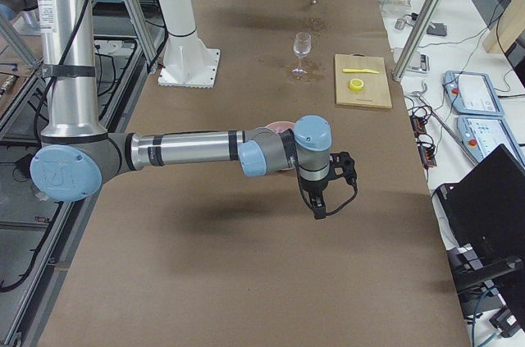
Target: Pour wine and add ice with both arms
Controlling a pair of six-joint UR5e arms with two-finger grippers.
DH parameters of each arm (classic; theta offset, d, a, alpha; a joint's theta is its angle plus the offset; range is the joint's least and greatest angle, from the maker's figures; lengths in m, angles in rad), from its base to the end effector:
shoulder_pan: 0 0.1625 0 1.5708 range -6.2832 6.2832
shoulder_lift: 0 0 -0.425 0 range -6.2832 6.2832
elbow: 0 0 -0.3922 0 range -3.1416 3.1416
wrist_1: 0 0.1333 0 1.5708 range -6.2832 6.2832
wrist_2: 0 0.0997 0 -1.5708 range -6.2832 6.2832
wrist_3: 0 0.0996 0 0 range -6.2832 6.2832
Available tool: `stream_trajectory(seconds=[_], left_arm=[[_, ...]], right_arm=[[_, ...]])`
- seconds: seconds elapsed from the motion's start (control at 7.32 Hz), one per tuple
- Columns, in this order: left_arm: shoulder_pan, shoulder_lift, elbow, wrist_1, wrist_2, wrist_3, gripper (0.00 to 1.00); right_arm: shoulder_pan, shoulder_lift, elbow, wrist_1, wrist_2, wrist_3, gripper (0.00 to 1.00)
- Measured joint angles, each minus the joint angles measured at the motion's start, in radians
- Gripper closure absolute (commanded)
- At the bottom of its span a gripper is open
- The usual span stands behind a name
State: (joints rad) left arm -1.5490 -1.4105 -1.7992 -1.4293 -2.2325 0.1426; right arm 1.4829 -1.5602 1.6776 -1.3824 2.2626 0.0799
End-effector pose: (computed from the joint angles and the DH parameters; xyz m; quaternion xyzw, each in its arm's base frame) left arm -0.0630 -0.4186 0.6410 -0.0150 0.3261 0.0657 0.9429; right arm 0.0245 -0.5163 0.5847 0.1147 -0.3459 -0.0554 0.9296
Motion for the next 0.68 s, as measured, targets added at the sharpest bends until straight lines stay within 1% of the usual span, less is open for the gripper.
stream_trajectory(seconds=[0.14,0.27,0.41,0.55,0.68], left_arm=[[-0.003,0.001,0.002,-0.023,-0.037,-0.002,0.02],[-0.007,0.006,0.006,-0.066,-0.060,-0.011,0.02],[-0.009,0.008,0.008,-0.091,-0.083,-0.032,0.02],[-0.010,0.008,0.007,-0.102,-0.101,-0.059,0.02],[-0.011,0.007,0.006,-0.106,-0.110,-0.075,0.02]], right_arm=[[-0.017,0.006,0.035,0.000,0.001,0.049,0.00],[-0.069,0.010,0.087,0.000,-0.005,0.153,0.00],[-0.163,0.012,0.151,0.000,-0.040,0.312,0.00],[-0.278,0.013,0.210,0.000,-0.107,0.468,0.00],[-0.390,0.013,0.247,0.000,-0.175,0.570,0.00]])
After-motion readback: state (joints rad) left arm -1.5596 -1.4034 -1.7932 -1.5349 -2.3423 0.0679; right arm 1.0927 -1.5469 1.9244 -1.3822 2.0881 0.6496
